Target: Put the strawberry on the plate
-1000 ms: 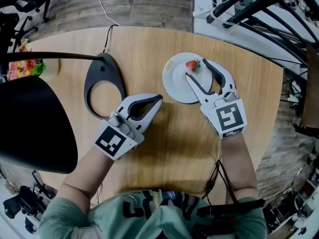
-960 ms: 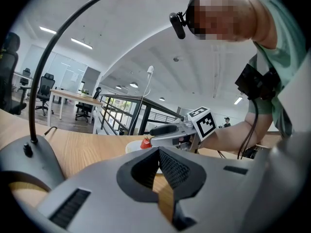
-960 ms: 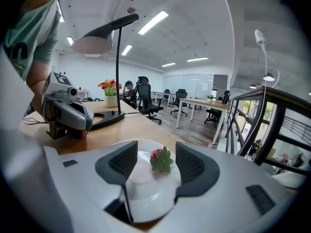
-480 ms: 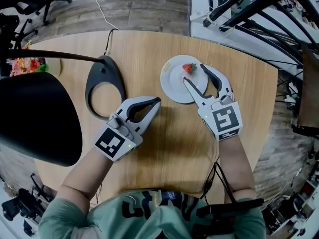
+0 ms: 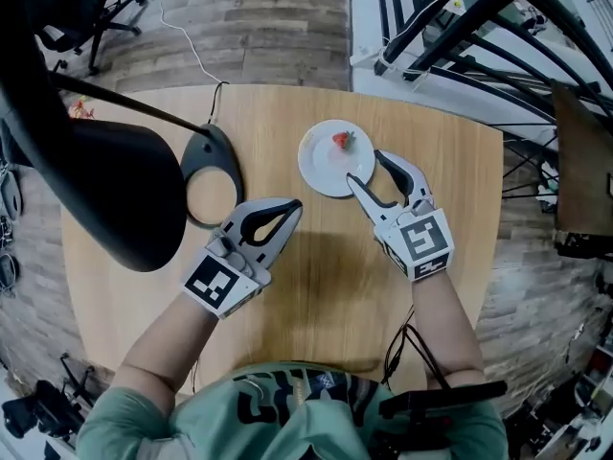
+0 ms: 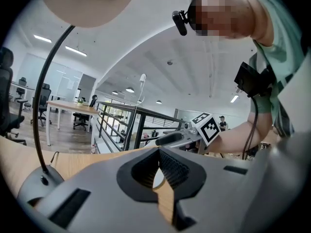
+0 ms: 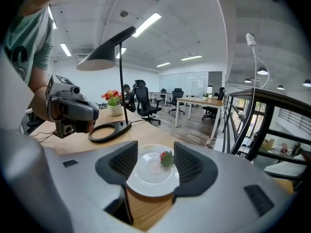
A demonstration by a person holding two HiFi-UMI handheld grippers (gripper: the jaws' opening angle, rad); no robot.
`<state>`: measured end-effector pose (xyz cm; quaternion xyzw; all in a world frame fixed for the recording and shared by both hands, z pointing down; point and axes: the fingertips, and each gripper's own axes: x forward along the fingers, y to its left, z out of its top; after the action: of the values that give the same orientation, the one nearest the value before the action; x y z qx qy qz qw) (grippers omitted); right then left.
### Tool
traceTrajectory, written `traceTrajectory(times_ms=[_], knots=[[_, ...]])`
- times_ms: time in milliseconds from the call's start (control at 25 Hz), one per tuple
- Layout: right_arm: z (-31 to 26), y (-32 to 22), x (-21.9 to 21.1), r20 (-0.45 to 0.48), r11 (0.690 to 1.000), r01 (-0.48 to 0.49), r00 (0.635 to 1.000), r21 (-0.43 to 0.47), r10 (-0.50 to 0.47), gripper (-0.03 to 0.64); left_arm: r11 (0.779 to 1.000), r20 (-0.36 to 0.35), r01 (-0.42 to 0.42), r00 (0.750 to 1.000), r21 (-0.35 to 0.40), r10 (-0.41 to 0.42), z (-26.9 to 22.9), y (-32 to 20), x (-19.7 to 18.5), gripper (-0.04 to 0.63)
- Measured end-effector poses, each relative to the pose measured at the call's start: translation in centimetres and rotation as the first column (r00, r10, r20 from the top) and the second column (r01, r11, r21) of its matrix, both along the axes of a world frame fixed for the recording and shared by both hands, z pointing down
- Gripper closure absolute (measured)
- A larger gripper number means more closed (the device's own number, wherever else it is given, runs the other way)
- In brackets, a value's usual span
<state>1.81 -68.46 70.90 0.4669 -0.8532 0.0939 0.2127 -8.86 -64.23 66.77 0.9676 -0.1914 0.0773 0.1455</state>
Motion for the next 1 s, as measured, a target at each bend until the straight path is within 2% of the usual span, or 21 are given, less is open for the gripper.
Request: traceTrajectory(times_ms=[200,440,720,920,1000], knots=[[-2.4,2.7,0.9,0.046,0.997,-0.046,0.998,-0.058,0.049,0.388,1.000,-0.011,0.005,1.000,0.027,-0.005,-3.7,1.7,-0.7,0.591],[-6.5,7.0,-0.1,0.075,0.996,-0.045,0.996,-0.081,0.051,0.393,0.998,-0.021,0.020,1.000,0.061,-0.019,-8.3,5.1,-3.2,0.591],[-11.7,11.8,-3.5,0.069,0.998,0.009,0.998,-0.058,-0.005,0.504,0.991,-0.056,0.084,0.995,0.107,-0.078,-13.8,9.2,-7.8,0.591],[-16.0,14.7,-5.8,0.049,0.999,0.043,0.998,-0.026,-0.041,0.589,0.979,-0.047,0.150,0.988,0.136,-0.145,-16.7,11.9,-13.0,0.591],[-17.3,15.8,-6.7,0.046,0.999,0.049,0.998,-0.016,-0.048,0.598,0.972,-0.055,0.179,0.984,0.152,-0.172,-18.0,12.8,-15.5,0.591]])
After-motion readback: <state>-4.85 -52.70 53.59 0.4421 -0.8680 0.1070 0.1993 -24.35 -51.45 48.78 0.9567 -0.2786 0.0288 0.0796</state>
